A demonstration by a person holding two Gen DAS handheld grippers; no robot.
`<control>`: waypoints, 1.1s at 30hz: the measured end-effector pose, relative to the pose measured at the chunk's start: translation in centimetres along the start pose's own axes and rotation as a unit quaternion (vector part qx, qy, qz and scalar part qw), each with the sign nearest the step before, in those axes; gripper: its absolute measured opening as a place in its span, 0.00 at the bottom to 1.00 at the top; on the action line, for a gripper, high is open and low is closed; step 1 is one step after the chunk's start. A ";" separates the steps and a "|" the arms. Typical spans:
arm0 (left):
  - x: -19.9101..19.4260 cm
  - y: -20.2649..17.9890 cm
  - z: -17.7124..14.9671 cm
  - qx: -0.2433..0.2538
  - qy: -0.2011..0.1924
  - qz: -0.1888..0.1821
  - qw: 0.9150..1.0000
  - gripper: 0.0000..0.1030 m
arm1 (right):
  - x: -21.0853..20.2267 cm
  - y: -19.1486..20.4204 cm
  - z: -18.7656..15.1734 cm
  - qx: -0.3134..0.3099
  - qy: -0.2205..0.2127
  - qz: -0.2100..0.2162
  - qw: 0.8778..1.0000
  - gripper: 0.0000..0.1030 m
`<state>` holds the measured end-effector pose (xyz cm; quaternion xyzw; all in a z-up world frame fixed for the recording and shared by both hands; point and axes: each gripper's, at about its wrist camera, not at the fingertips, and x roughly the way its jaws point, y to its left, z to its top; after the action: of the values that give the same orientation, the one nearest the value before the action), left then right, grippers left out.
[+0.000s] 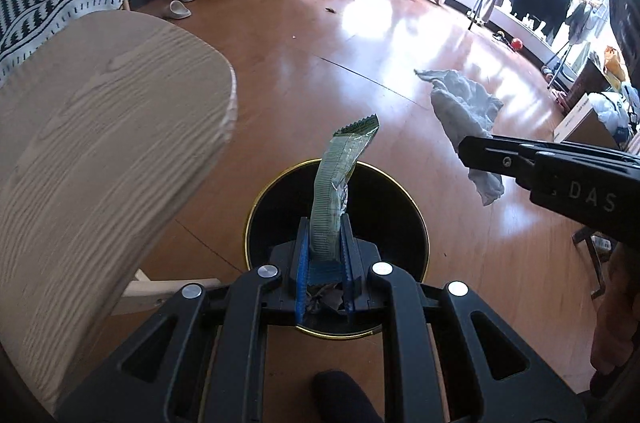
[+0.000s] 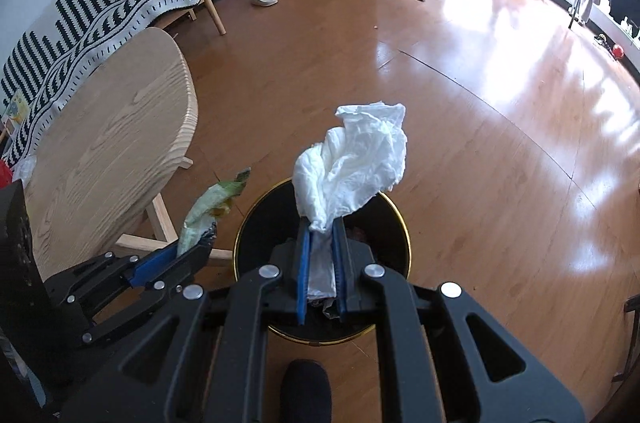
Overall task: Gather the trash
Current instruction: 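Carry tube and tissue to the bin and open both tools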
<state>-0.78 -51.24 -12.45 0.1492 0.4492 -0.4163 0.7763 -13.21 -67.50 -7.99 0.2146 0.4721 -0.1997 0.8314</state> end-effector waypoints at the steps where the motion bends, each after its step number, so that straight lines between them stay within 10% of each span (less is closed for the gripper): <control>1: 0.2 0.0 0.1 0.000 0.002 -0.001 1.000 0.13 | 0.2 0.1 0.2 0.001 0.000 0.000 1.000 0.11; 7: 1.1 0.0 0.4 -0.005 0.014 -0.012 1.000 0.16 | 0.2 0.2 0.6 0.006 -0.002 0.000 1.000 0.11; 11: 1.3 0.1 0.5 -0.006 0.013 -0.005 1.000 0.51 | 0.2 0.5 0.5 0.006 -0.001 0.000 1.000 0.11; 29: -1.6 2.2 1.0 -0.030 -0.017 0.015 0.999 0.61 | 1.0 1.1 0.6 -0.002 0.010 0.001 1.000 0.11; 33: -3.0 3.6 0.9 -0.039 -0.028 0.015 0.999 0.64 | 1.2 1.8 0.6 -0.007 0.009 -0.001 1.000 0.49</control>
<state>1.81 -48.04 -10.00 0.1136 0.4409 -0.3904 0.8002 -11.24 -66.47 -8.45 0.2107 0.4811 -0.1952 0.8282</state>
